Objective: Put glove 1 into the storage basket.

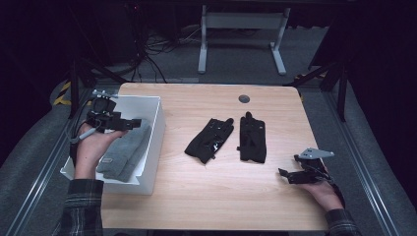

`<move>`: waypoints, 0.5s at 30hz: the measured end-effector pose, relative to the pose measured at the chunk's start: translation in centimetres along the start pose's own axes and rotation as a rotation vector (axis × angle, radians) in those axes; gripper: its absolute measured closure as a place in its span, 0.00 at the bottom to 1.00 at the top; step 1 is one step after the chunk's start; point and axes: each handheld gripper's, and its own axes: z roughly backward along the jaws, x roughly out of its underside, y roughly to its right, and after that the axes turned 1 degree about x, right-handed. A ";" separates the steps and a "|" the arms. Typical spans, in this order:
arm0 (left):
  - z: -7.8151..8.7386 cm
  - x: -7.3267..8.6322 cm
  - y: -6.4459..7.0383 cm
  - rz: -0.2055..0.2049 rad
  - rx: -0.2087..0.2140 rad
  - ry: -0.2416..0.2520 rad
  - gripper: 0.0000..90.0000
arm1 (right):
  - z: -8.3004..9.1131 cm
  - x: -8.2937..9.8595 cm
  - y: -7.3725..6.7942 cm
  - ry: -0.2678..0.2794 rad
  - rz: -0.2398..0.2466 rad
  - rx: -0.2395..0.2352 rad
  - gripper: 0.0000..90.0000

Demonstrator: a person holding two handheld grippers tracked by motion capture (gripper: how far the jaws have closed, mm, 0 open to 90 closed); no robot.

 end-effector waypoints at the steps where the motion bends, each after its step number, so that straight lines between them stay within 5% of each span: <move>1: 0.1 -0.2 0.4 -0.008 0.007 0.001 0.17 | 0.0 0.0 0.0 0.000 0.000 0.000 0.13; 15: -2.4 -2.0 8.6 -0.148 0.161 0.050 0.16 | 0.0 0.0 0.0 0.000 0.000 0.000 0.13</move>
